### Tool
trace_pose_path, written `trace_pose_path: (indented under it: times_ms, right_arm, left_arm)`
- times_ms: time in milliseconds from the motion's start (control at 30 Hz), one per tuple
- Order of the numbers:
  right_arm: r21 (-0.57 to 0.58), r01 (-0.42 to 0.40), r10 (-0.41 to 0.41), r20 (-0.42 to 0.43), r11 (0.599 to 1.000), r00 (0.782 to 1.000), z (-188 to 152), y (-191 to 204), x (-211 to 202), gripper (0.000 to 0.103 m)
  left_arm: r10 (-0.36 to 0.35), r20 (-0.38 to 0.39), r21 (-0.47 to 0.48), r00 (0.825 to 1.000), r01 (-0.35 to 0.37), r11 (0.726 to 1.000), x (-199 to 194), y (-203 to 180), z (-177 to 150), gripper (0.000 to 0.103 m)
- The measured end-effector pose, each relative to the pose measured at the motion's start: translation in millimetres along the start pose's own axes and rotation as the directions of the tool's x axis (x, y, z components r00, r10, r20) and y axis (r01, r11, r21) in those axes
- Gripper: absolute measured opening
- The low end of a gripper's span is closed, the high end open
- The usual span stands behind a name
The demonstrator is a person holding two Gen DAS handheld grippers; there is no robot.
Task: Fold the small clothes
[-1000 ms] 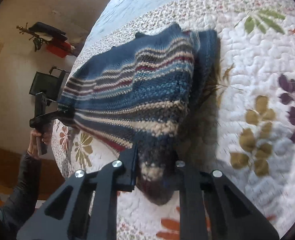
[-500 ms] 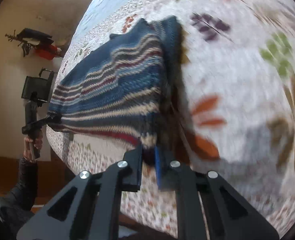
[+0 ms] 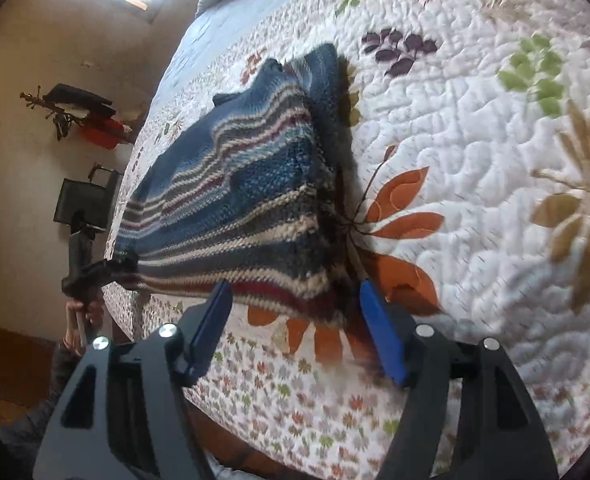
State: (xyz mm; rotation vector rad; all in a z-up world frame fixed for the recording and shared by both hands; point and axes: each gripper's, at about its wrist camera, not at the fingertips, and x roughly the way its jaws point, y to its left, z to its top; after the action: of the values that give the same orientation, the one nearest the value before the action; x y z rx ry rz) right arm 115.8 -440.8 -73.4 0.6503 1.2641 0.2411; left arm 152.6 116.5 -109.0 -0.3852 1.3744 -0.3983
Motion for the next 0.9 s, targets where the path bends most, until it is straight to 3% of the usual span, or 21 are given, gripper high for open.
trace_pose_path:
  times_ms: [67,133,233,300,367,467,733,900]
  right_arm:
    - [0.021,-0.015,0.015,-0.037,1.0,0.999,8.4,-6.3,19.8,0.07]
    - [0.021,-0.02,0.021,-0.062,1.0,0.998,15.2,-7.5,35.7,0.062]
    - [0.022,-0.015,0.017,-0.082,1.0,0.996,20.0,-1.2,54.2,0.026]
    - [0.024,-0.029,0.031,-0.087,0.999,0.996,17.1,4.1,56.1,0.021]
    - [-0.02,0.011,-0.013,-0.085,1.0,0.996,11.7,15.0,50.3,0.019]
    - [-0.001,0.007,-0.007,-0.088,1.0,0.996,2.0,21.8,28.8,0.018]
    - [0.013,0.067,-0.064,-0.171,0.998,0.983,-44.6,20.3,9.1,0.018]
    - [0.036,0.166,-0.16,-0.132,0.985,0.978,-50.1,15.7,15.8,0.041]
  left_arm:
    - [-0.002,0.024,-0.013,1.0,0.003,1.0,-4.0,2.4,-9.1,0.038]
    - [0.008,0.036,-0.019,0.999,-0.007,1.0,-0.8,0.9,-14.0,0.039]
    - [0.045,0.044,-0.001,0.998,-0.045,0.999,4.8,-5.1,-15.5,0.04]
    - [0.066,0.048,0.014,0.997,-0.067,0.998,9.6,-14.5,-16.6,0.04]
    - [0.086,0.047,0.033,0.995,-0.087,0.996,9.5,-18.3,-16.7,0.04]
    - [0.108,0.033,0.038,0.994,-0.11,0.993,7.0,-20.3,-20.0,0.04]
    - [0.085,0.015,0.088,0.996,-0.086,0.992,2.8,-29.2,-46.4,0.041]
    - [0.047,0.027,-0.004,0.999,-0.046,0.999,-0.9,-9.6,-42.7,0.041]
